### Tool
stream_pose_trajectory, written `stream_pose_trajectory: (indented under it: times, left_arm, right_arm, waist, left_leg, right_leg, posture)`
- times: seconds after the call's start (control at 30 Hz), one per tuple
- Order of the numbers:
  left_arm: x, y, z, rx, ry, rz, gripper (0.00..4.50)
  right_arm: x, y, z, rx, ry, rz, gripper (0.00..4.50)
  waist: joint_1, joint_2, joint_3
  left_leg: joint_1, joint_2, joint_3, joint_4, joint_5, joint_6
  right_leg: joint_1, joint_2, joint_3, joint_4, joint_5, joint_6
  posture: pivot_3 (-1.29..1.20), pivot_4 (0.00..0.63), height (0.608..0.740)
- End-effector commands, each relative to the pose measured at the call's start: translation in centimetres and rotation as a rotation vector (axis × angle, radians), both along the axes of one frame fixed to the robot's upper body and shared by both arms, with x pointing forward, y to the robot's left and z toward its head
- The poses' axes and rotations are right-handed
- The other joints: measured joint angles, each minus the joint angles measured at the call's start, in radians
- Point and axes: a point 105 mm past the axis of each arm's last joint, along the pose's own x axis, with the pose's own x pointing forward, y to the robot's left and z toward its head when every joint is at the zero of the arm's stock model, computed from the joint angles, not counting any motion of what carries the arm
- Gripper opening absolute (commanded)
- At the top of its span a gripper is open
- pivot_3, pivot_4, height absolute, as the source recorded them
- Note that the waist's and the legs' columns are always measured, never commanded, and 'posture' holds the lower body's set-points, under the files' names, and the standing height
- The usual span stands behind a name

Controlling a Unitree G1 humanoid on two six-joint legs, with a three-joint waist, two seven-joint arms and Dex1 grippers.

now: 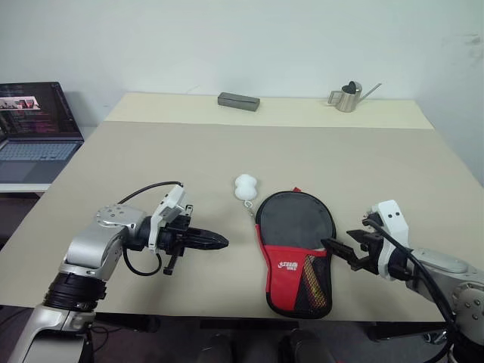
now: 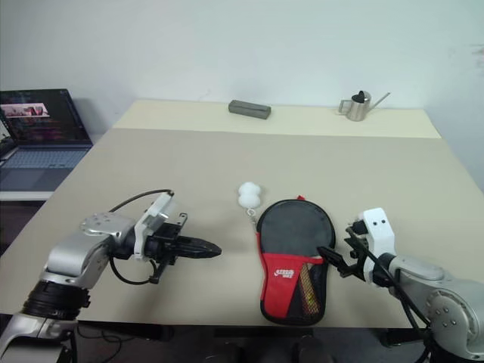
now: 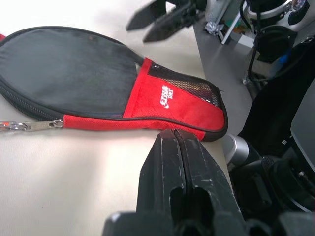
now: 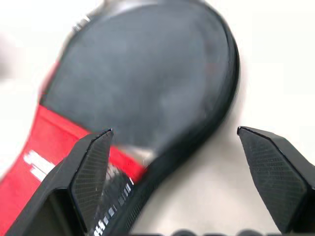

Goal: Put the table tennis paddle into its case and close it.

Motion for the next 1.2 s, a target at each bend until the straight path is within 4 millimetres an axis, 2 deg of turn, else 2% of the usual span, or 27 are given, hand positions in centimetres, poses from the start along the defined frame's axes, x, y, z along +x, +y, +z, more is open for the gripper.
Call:
stream_pose_trajectory:
  times: [0.03,0.13,0.23,0.37,0.63,0.9,1.07,1.2]
  left_arm:
    - [0.3,0.4,0.9,-0.031,-0.039,0.018,0.00]
    - [0.8,0.9,1.1,-0.040,-0.060,0.063,0.00]
    - [2.0,1.5,1.7,-0.056,-0.101,0.136,0.00]
    - [5.5,2.4,3.5,-0.118,-0.189,0.337,0.00]
    - [8.0,3.2,5.1,-0.095,-0.282,0.450,0.00]
    - [8.5,3.9,5.3,-0.039,-0.273,0.464,0.00]
    - [9.1,4.3,5.1,-0.010,-0.268,0.498,0.00]
    - [9.7,4.0,4.6,0.006,-0.265,0.528,0.00]
  right_arm:
    - [-0.8,1.9,2.8,-0.015,-0.185,0.219,4.46]
    - [-1.3,3.1,3.9,-0.038,-0.276,0.371,4.46]
    - [-0.8,3.8,4.9,-0.055,-0.356,0.450,4.46]
    - [0.3,4.9,5.5,-0.055,-0.400,0.514,4.46]
    - [3.4,7.7,6.3,-0.046,-0.429,0.572,4.46]
    - [4.3,10.3,4.0,-0.077,-0.351,0.643,4.46]
    - [5.2,11.0,0.9,-0.123,-0.286,0.628,4.46]
    - [6.0,10.6,-1.6,-0.162,-0.225,0.599,4.46]
  waist:
    - [0.000,0.000,0.000]
    - [0.000,0.000,0.000]
    - [0.000,0.000,0.000]
    - [0.001,-0.001,0.001]
    - [-0.002,-0.001,0.001]
    - [0.000,-0.001,0.001]
    - [-0.001,-0.001,0.001]
    - [-0.001,-0.001,0.001]
  left_leg:
    - [0.000,0.000,0.000,0.000,0.000,0.000]
    - [0.000,0.000,0.000,0.000,0.000,0.000]
    - [0.001,0.001,0.000,0.000,0.000,0.000]
    - [0.002,0.001,0.000,0.001,0.000,0.000]
    - [0.002,0.000,0.000,0.001,0.000,0.000]
    - [-0.001,0.000,-0.001,0.001,0.000,0.000]
    - [-0.001,0.000,-0.001,0.001,0.000,0.000]
    - [-0.001,0.000,-0.001,0.002,0.000,0.000]
  right_leg:
    - [0.000,0.000,0.000,0.000,0.000,0.000]
    - [0.000,0.000,0.000,0.000,0.000,0.000]
    - [0.001,0.001,0.000,0.000,0.000,0.000]
    - [0.002,0.001,-0.001,0.000,0.000,0.000]
    - [0.001,0.000,-0.001,0.000,0.000,0.000]
    - [0.000,0.000,-0.001,0.000,0.000,-0.001]
    - [-0.001,0.000,-0.001,0.001,0.000,-0.001]
    - [-0.001,0.000,-0.001,0.001,0.000,-0.001]
  posture:
    - [0.00,0.150,0.740]
    - [0.00,0.150,0.740]
    - [0.00,0.150,0.740]
    - [0.00,0.150,0.740]
    - [0.00,0.150,0.740]
    - [0.00,0.150,0.740]
    - [0.00,0.150,0.740]
    - [0.00,0.150,0.740]
